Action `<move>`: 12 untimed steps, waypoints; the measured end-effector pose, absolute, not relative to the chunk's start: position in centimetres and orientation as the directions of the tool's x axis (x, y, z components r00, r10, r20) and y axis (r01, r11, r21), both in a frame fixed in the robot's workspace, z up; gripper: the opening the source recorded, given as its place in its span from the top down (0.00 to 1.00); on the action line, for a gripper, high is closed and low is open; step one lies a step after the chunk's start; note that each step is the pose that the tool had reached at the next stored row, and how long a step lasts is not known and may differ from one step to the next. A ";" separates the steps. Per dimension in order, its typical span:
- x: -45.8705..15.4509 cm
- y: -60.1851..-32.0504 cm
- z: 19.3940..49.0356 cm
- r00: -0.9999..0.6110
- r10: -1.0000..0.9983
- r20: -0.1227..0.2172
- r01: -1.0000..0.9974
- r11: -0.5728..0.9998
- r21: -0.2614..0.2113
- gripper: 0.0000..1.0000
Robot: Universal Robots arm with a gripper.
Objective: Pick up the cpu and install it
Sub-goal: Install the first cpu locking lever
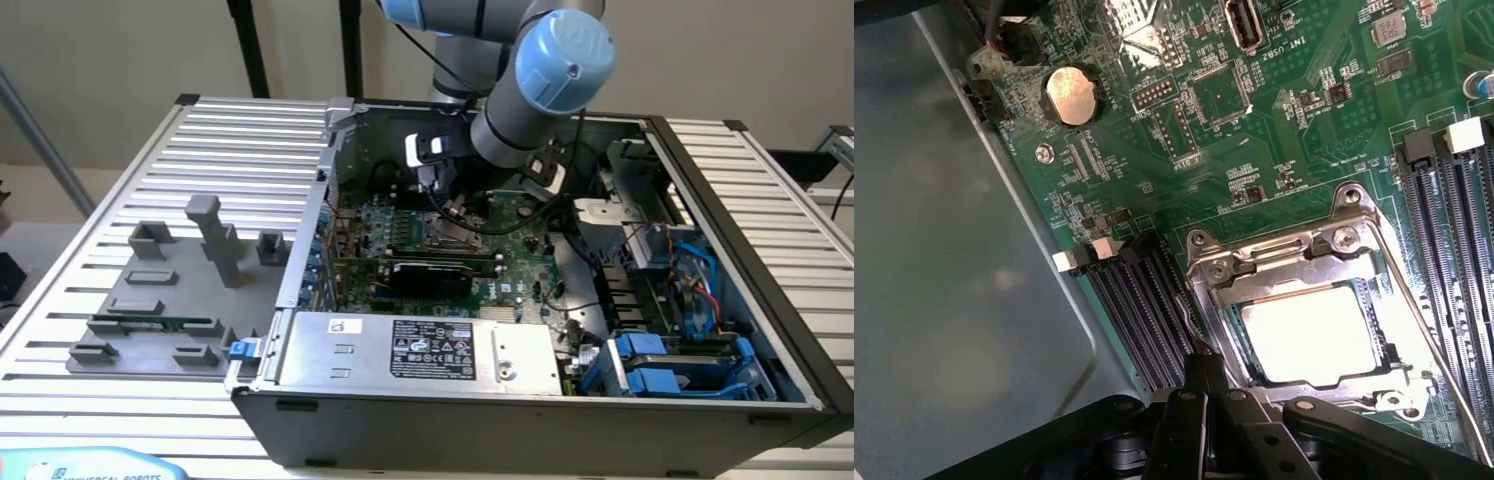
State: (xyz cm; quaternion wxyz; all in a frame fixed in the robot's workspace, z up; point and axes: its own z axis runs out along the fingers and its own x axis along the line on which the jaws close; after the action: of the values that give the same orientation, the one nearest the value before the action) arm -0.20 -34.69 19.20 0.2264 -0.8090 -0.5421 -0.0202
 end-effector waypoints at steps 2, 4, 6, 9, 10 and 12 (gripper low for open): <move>-0.5 -34.7 19.2 0.411 0.868 0.279 0.886 -0.310 -0.345 0.89; -0.9 -34.7 19.2 0.411 0.868 0.278 0.886 -0.310 -0.345 0.89; -1.0 -34.7 19.2 0.412 0.868 0.279 0.886 -0.310 -0.345 0.89; -1.0 -34.5 19.2 0.411 0.868 0.279 0.886 -0.309 -0.345 0.89; -1.0 -34.5 19.2 0.411 0.868 0.279 0.886 -0.309 -0.345 0.89; -1.0 -34.5 19.2 0.411 0.868 0.279 0.886 -0.309 -0.345 0.89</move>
State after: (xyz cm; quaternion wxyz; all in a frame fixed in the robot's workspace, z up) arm -0.97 -34.48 19.19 0.2267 -0.8089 -0.5421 -0.0203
